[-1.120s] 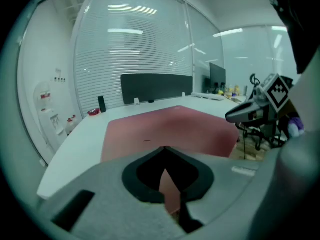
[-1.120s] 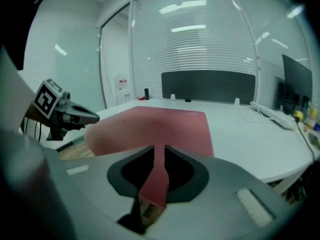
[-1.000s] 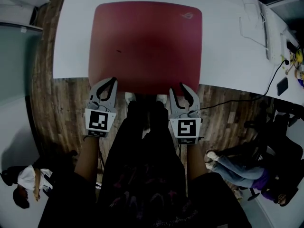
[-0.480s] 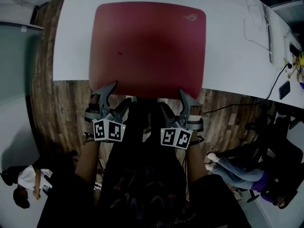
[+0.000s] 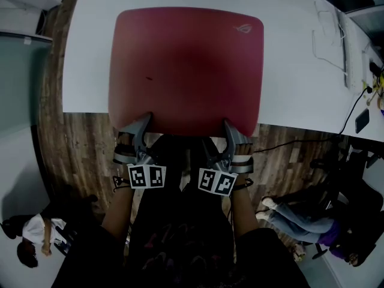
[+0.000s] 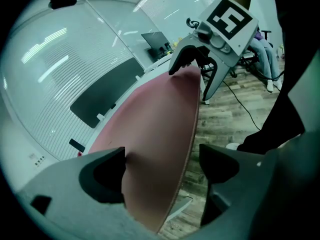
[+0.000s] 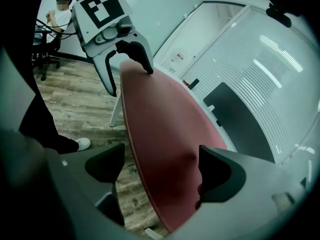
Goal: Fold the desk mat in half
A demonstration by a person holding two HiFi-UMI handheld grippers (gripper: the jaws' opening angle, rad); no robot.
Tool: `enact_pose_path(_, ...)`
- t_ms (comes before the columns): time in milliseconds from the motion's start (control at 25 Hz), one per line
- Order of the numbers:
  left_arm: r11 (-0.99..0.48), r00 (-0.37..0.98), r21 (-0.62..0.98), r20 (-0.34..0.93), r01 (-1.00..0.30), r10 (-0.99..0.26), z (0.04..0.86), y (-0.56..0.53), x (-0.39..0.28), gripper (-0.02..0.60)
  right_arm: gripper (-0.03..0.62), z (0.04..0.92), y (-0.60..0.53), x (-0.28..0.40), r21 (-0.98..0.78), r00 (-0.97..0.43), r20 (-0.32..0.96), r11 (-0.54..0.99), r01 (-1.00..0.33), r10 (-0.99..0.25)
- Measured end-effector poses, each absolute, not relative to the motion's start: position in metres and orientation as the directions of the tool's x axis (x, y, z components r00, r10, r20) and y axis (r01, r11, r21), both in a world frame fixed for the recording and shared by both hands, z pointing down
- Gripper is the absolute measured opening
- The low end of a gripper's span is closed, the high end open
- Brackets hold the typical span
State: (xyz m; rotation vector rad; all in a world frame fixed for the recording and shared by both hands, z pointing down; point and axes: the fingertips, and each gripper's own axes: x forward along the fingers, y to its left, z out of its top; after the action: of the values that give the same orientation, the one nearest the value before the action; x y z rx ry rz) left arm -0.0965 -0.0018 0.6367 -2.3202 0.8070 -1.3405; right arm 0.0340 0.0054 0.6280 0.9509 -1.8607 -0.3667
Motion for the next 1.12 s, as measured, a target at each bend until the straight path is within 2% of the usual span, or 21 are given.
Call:
enact_pose_path(120,-0.776,0.389,-0.556,0.671,-0.299,-0.631,0.635,-0.004,-0.099,0.428,0.419,0.627,0.002,0.034,0.6,-0.221,0.63,0.647,-0.471,-0.745)
enact_pose_path(200,-0.781,0.39,-0.549,0.676,-0.298,-0.625,0.633,-0.005,-0.1,0.396,0.419,0.625,0.004,0.035,0.582,-0.23,0.637,0.655,-0.481,-0.735)
enact_pose_path(360,-0.806,0.406,-0.524,0.696,-0.275,-0.592,0.628,-0.002,-0.098,0.385,0.382,0.62,0.01,0.033,0.563,-0.258,0.645,0.676,-0.475,-0.719)
enact_pose_path(680,-0.848,0.463,-0.498,0.717,-0.182,-0.521,0.609,0.019,-0.092,0.238,0.191,0.593,0.029,0.022,0.553,-0.347,0.628,0.713,-0.431,-0.697)
enact_pose_path(880,-0.867,0.497,-0.479,0.725,-0.134,-0.477,0.589,0.032,-0.089,0.09,0.07,0.571,0.032,0.016,0.554,-0.387,0.614,0.725,-0.41,-0.688)
enact_pose_path(920,-0.869,0.501,-0.477,0.726,-0.128,-0.472,0.584,0.033,-0.089,0.057,0.064,0.567,0.031,0.016,0.555,-0.395,0.613,0.729,-0.401,-0.684)
enact_pose_path(1120,-0.882,0.505,-0.462,0.741,-0.094,-0.442,0.562,0.029,-0.089,0.028,0.043,0.547,0.027,0.016,0.561,-0.427,0.62,0.753,-0.345,-0.658)
